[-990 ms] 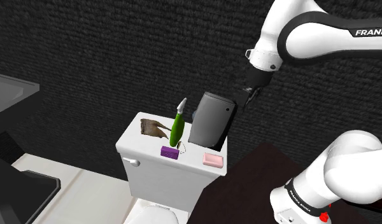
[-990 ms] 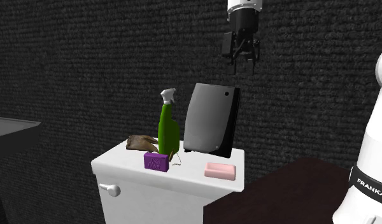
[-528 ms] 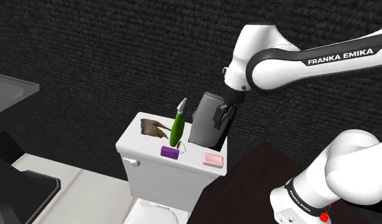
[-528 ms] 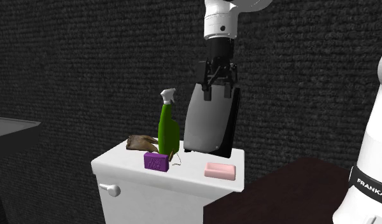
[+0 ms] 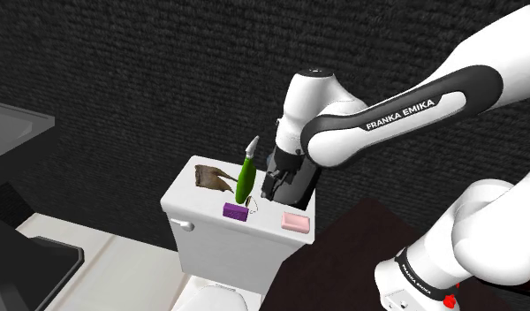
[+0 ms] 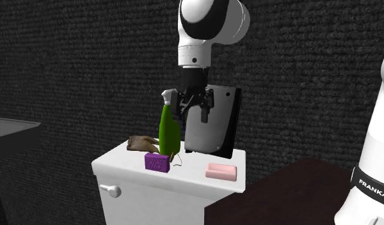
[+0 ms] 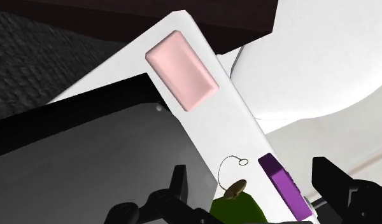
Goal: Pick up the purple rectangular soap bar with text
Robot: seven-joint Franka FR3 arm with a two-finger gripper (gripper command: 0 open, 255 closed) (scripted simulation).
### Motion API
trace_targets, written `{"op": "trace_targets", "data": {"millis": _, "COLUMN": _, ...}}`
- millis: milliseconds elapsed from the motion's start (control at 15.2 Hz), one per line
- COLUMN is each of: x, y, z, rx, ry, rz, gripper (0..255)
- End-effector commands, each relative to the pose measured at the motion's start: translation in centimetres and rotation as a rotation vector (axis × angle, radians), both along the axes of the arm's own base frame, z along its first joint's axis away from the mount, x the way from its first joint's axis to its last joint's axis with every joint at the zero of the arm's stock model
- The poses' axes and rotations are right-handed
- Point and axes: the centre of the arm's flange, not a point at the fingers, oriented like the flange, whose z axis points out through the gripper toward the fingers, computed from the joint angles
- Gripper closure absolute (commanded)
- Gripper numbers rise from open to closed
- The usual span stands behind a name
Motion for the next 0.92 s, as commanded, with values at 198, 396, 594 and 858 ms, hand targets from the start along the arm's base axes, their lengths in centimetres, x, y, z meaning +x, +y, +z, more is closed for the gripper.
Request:
{"op": "trace_targets", "data": {"millis": 198, "x": 2.0, "y": 4.1, "z": -4.8, "rx": 0.000, "ry": -0.014, "rz": 0.009, "gripper": 0}}
{"op": "trace_targets", "data": {"millis": 396, "x": 3.1, "y": 6.6, "z": -7.6, "rx": -0.002, "ry": -0.021, "rz": 0.015, "gripper": 0}}
{"op": "trace_targets", "data": {"millis": 594, "x": 3.3, "y": 7.0, "z": -9.2, "rx": -0.002, "ry": -0.023, "rz": 0.016, "gripper": 0}}
{"op": "trace_targets", "data": {"millis": 858, "x": 3.3, "y": 7.0, "z": -11.3, "rx": -0.002, "ry": -0.023, "rz": 0.016, "gripper": 0}}
